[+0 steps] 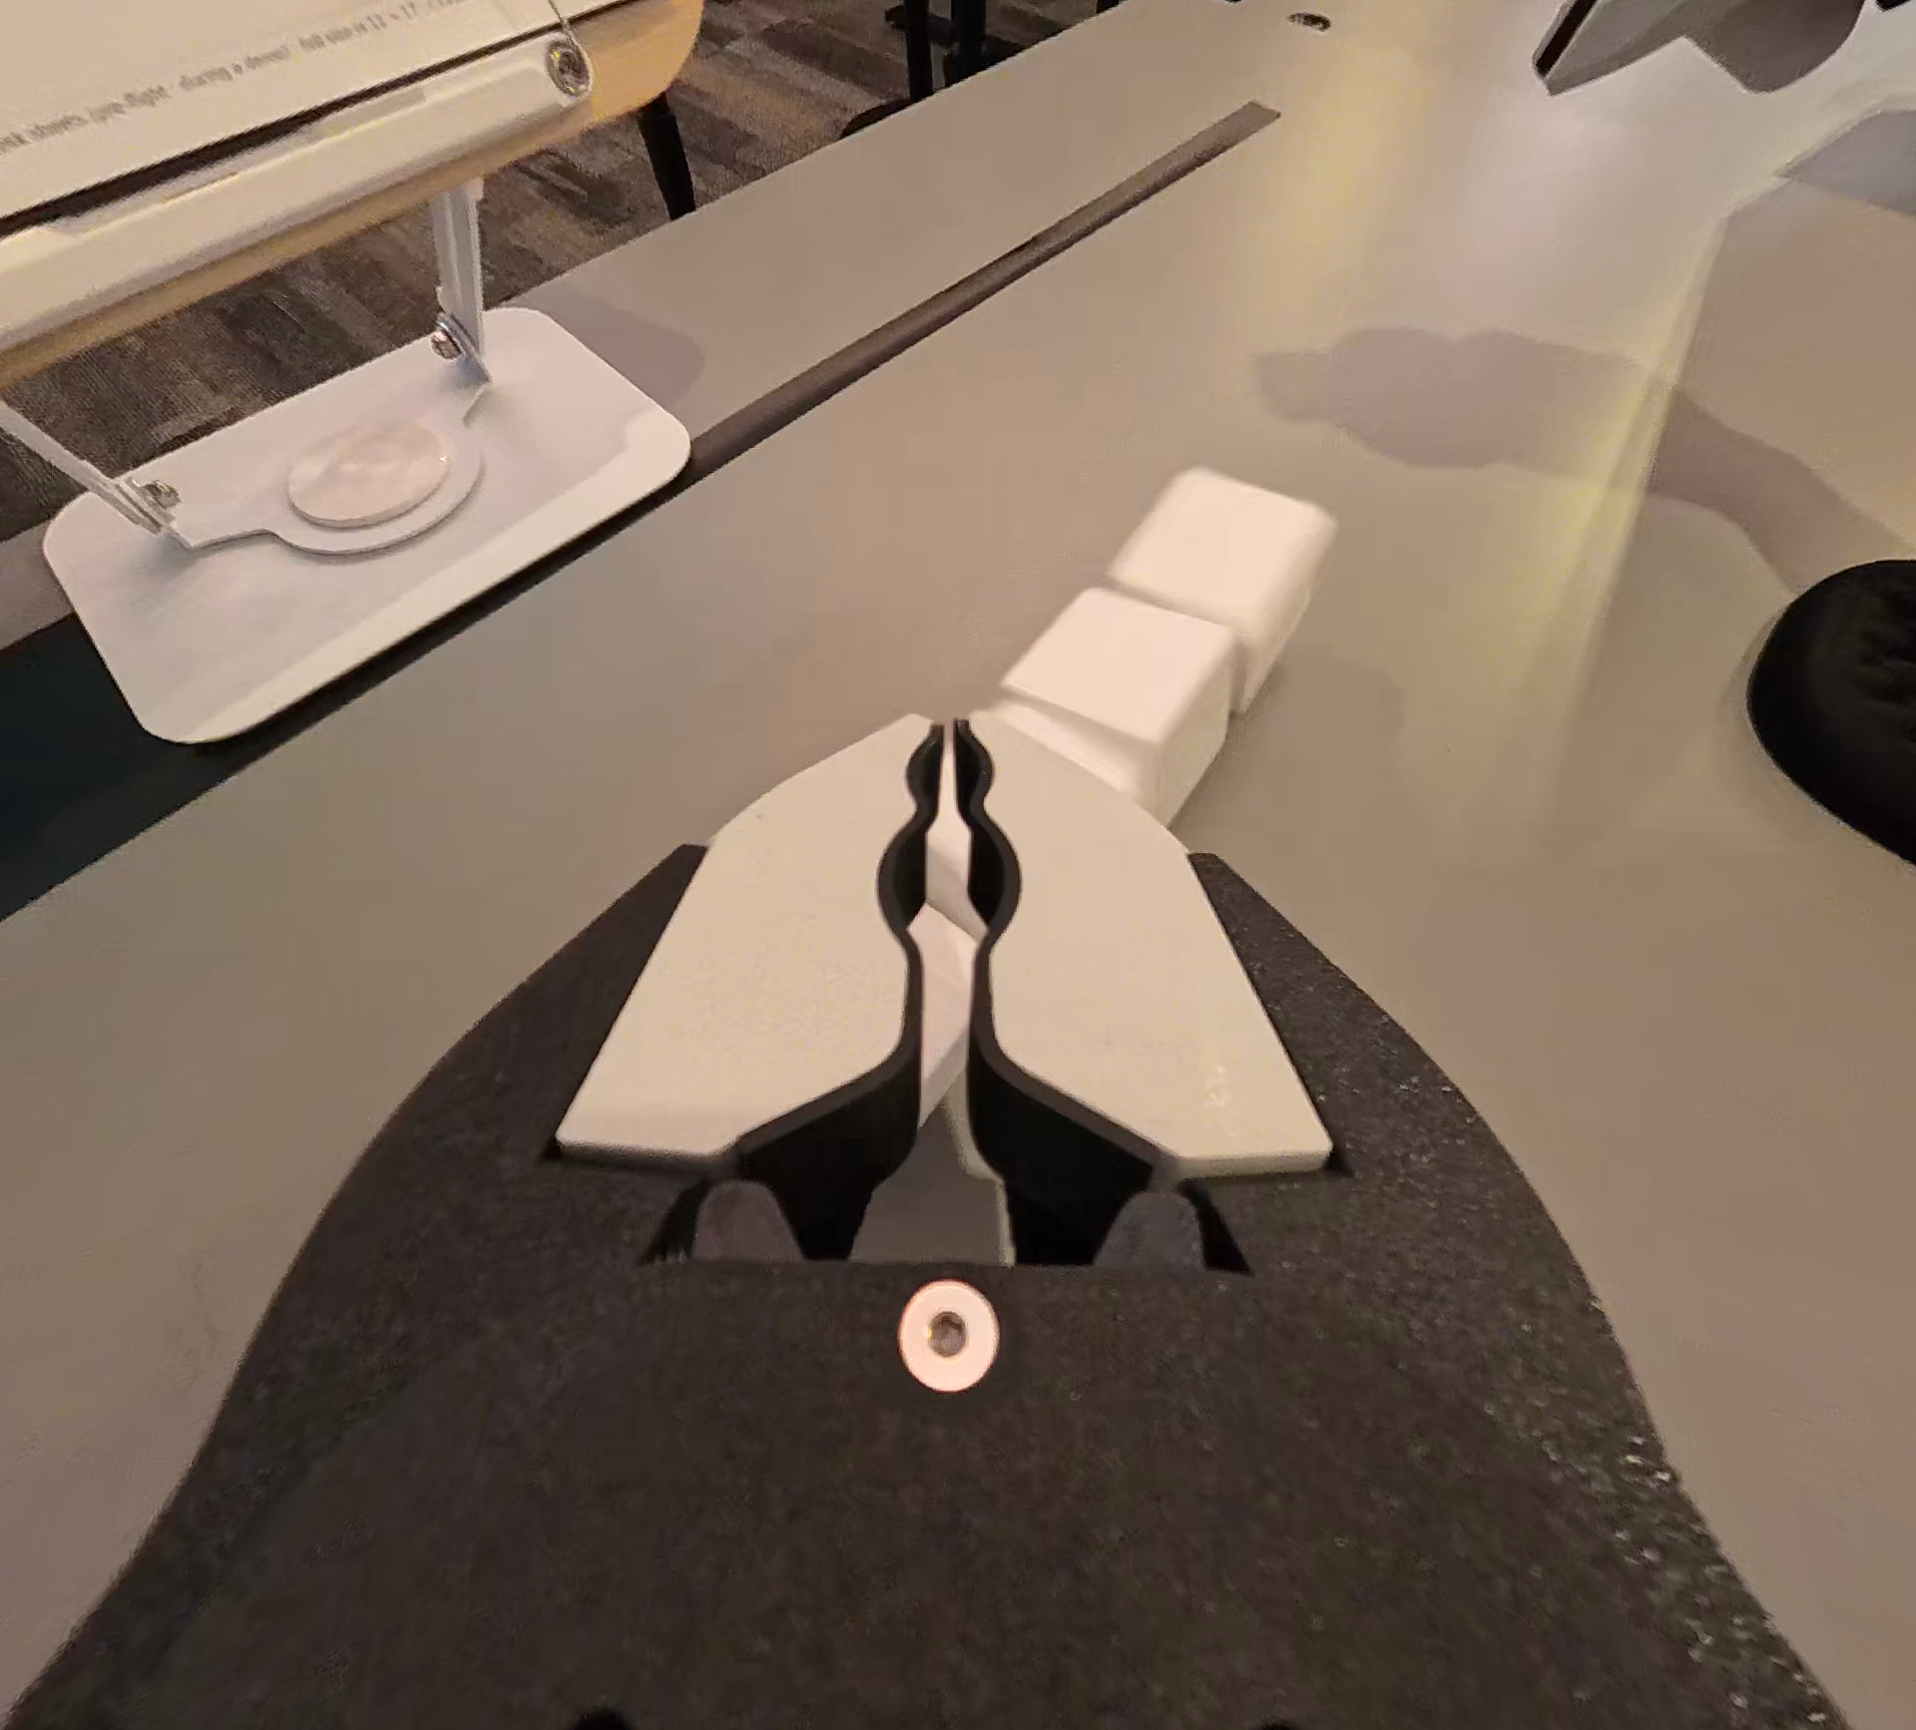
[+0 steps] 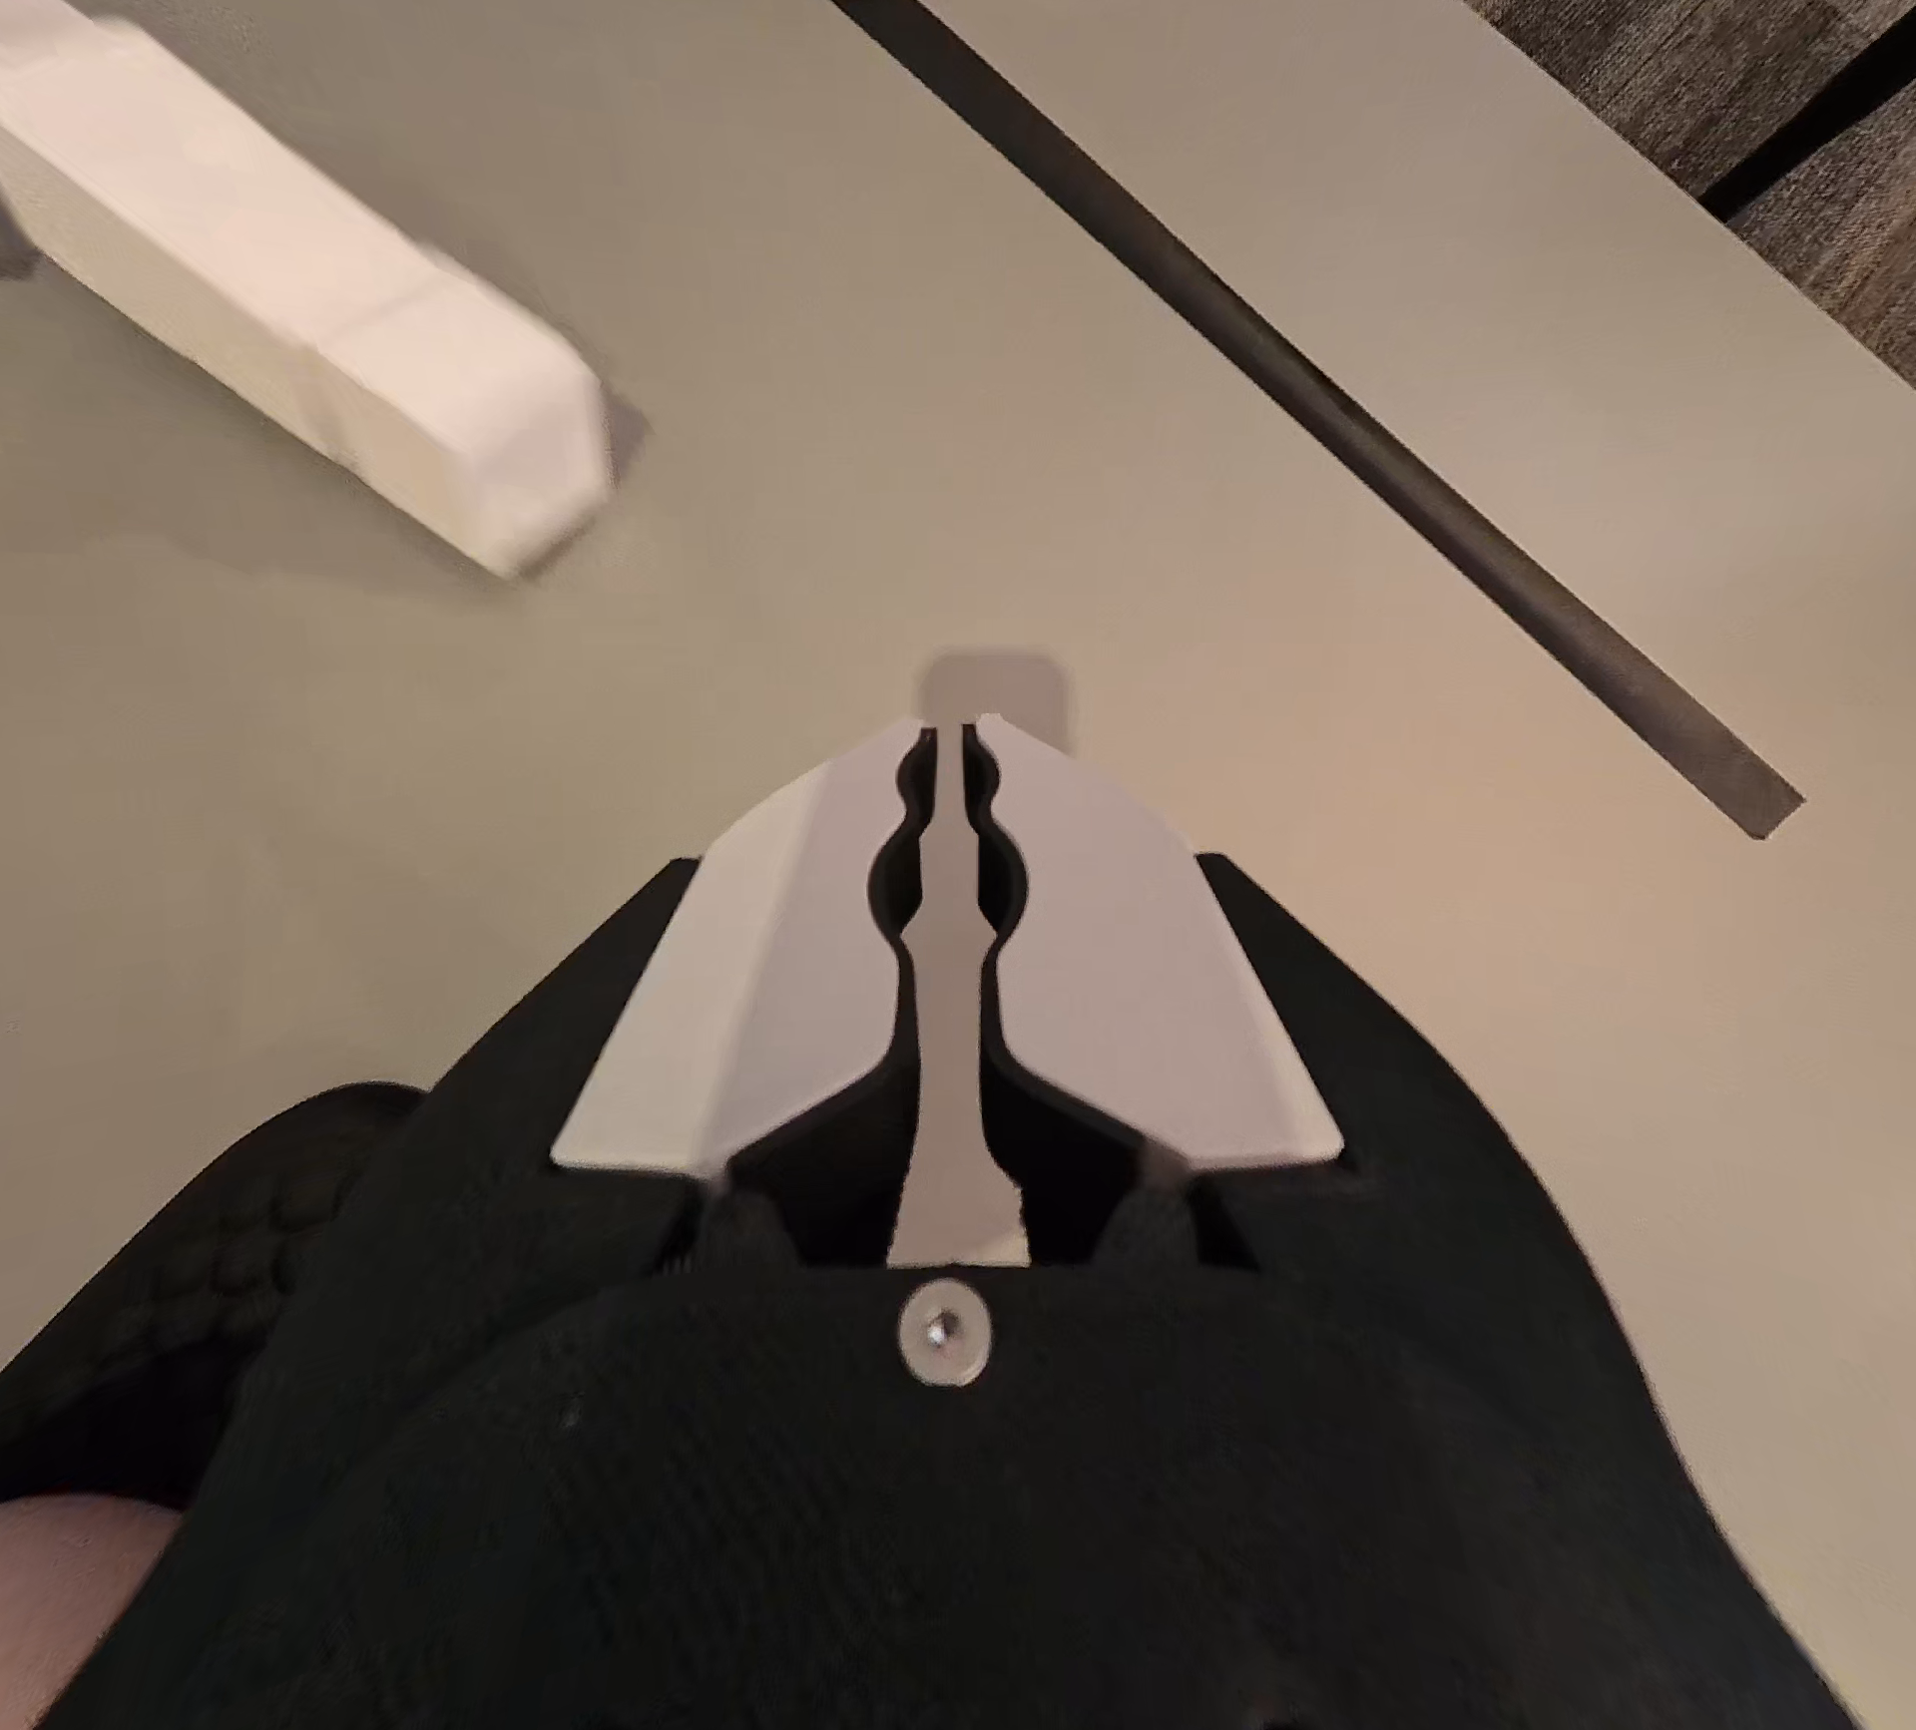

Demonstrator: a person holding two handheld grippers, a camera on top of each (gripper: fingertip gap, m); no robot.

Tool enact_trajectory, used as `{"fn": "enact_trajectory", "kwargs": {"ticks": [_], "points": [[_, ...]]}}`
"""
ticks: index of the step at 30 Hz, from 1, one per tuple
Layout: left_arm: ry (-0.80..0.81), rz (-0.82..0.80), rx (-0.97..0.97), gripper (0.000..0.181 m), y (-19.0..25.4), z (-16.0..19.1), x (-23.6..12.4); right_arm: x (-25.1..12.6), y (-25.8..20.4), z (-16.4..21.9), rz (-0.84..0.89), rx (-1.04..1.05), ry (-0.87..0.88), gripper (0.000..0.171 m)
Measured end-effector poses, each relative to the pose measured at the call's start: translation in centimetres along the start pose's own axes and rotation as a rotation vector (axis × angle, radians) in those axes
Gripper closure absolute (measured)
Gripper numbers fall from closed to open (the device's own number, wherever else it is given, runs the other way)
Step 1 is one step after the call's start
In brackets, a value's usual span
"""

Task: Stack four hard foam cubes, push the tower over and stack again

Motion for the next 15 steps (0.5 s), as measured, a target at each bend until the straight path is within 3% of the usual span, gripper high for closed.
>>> {"fn": "enact_trajectory", "kwargs": {"ticks": [4,7,10,15], "points": [[0.018,-0.005,-0.048,0.135,-1.6,1.2,-0.5,0.1,0.1,0.5,-0.049,0.034,0.039,0.158],[-0.02,0.064,-0.036,0.11,-2.1,3.5,-0.9,0.8,-1.6,-0.2,-0.176,0.006,0.125,0.131],[-0.054,0.113,0.002,0.105,-2.5,5.9,-1.2,1.9,-5.0,-1.0,-0.344,-0.105,0.172,0.108],[-0.13,0.1,0.133,0.095,-2.7,8.6,-0.3,4.1,-9.3,-1.1,-0.456,-0.286,0.099,0.095]]}}
Point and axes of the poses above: each gripper's, where its closed fingertips meet, x out along the fingers, z out of its underside, y = z × x across the jaws, the point moved 1 cm from there along -x, back along the fingers, and after that the axes turned 3 degrees about -x, right-handed, at the moved point
